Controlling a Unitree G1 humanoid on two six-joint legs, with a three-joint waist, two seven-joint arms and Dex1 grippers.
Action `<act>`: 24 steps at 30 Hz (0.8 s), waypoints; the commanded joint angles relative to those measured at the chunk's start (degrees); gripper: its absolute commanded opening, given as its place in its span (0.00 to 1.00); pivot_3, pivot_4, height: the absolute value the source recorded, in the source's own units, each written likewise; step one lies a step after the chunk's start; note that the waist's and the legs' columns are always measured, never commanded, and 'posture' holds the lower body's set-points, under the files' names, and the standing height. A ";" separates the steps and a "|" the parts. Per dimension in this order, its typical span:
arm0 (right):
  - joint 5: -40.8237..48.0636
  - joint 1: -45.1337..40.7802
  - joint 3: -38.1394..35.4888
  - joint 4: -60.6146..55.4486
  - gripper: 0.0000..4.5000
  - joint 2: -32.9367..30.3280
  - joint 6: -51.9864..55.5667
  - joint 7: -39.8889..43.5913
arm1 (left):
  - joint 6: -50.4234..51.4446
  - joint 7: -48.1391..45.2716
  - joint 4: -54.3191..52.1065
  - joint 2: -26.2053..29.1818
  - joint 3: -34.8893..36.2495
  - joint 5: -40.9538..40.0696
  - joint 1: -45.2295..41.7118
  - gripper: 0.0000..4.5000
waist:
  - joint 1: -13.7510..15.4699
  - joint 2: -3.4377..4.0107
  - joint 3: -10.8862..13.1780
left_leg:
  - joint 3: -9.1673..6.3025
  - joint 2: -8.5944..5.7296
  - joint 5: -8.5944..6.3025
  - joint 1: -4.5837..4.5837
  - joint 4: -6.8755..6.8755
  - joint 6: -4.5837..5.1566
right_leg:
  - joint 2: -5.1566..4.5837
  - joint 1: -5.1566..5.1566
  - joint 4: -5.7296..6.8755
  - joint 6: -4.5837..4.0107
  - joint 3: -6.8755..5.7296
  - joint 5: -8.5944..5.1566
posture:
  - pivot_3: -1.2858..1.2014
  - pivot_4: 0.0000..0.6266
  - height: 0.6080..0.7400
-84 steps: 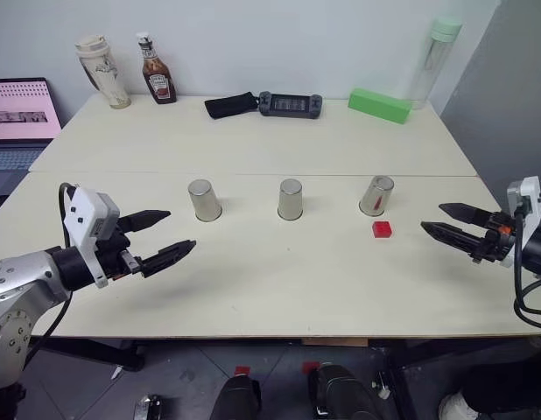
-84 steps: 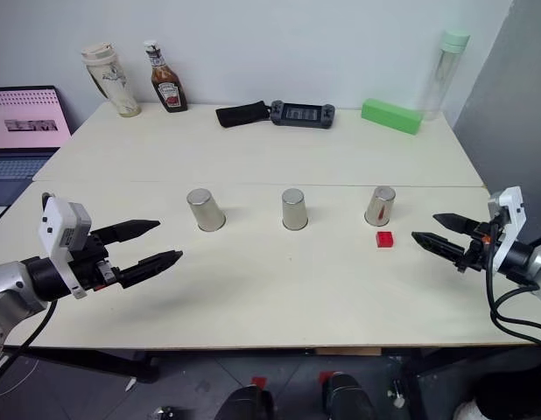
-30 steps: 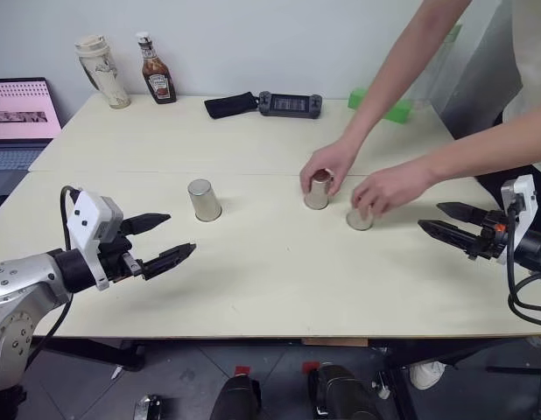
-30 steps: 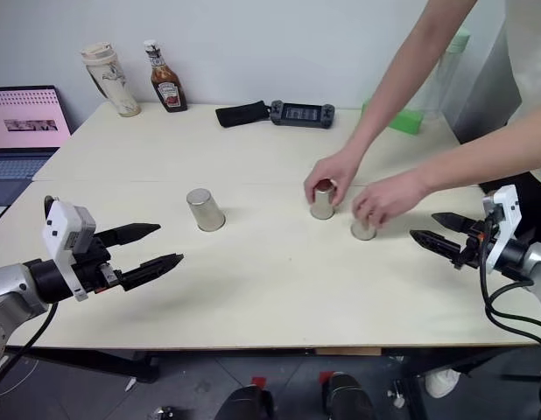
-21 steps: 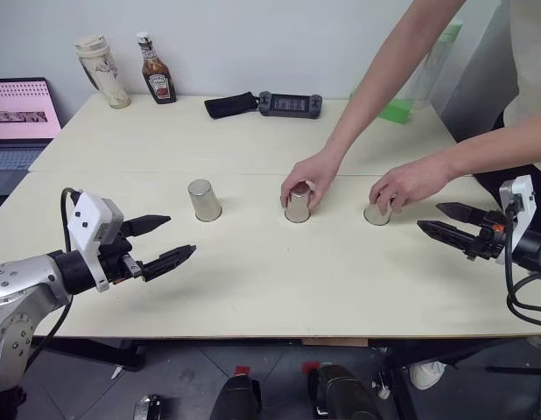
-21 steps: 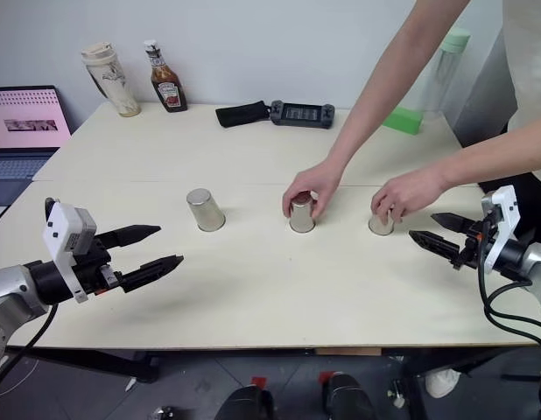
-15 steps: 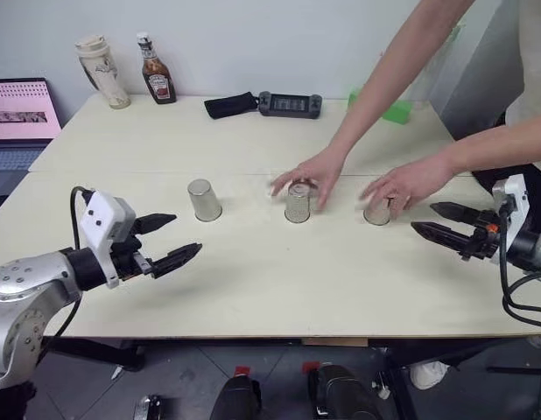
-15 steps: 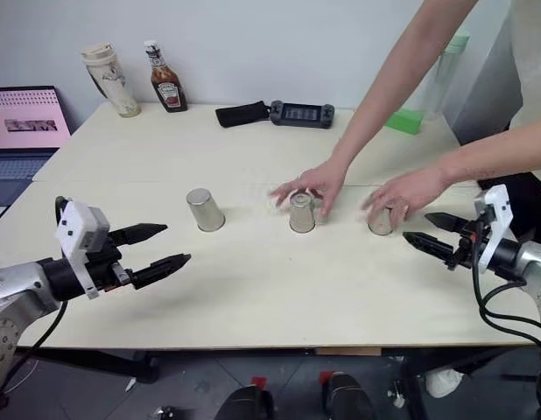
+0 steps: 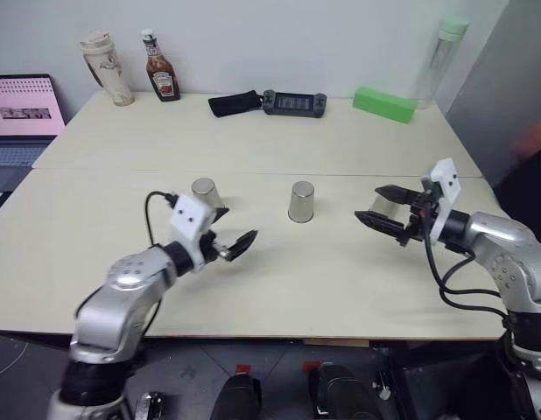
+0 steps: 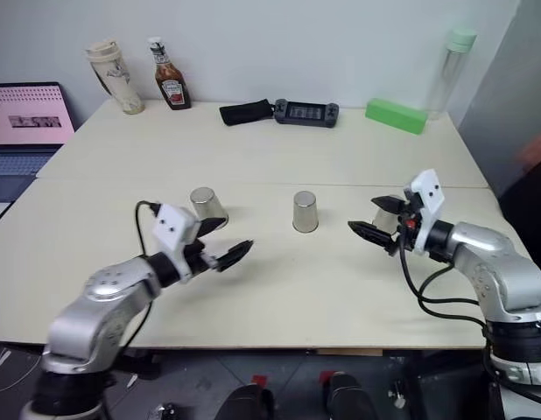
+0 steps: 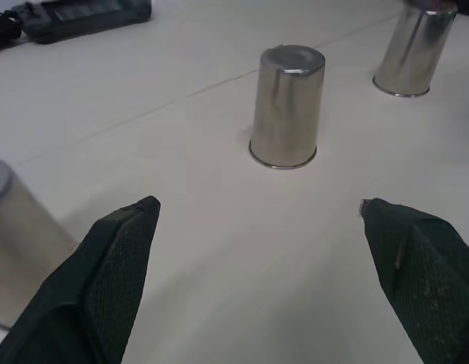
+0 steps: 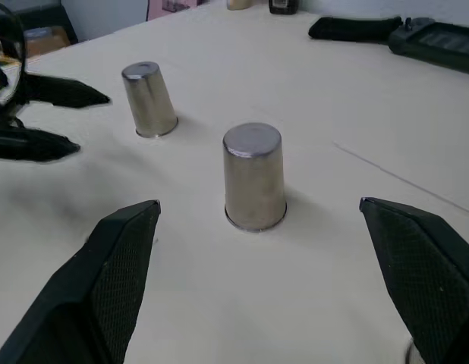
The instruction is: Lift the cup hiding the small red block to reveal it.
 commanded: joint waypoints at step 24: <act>-0.13 0.15 1.00 -5.37 0.99 1.61 1.84 -2.63 | -13.92 1.55 28.73 -14.93 -5.70 10.72 -19.66 1.00 | -0.16 -0.02 -0.01 | -0.03 -0.05 0.00 -0.10 -0.03 0.00 | -0.01 -0.07 -0.02 -0.04 -0.06 0.01 | 0.52 0.24 1.00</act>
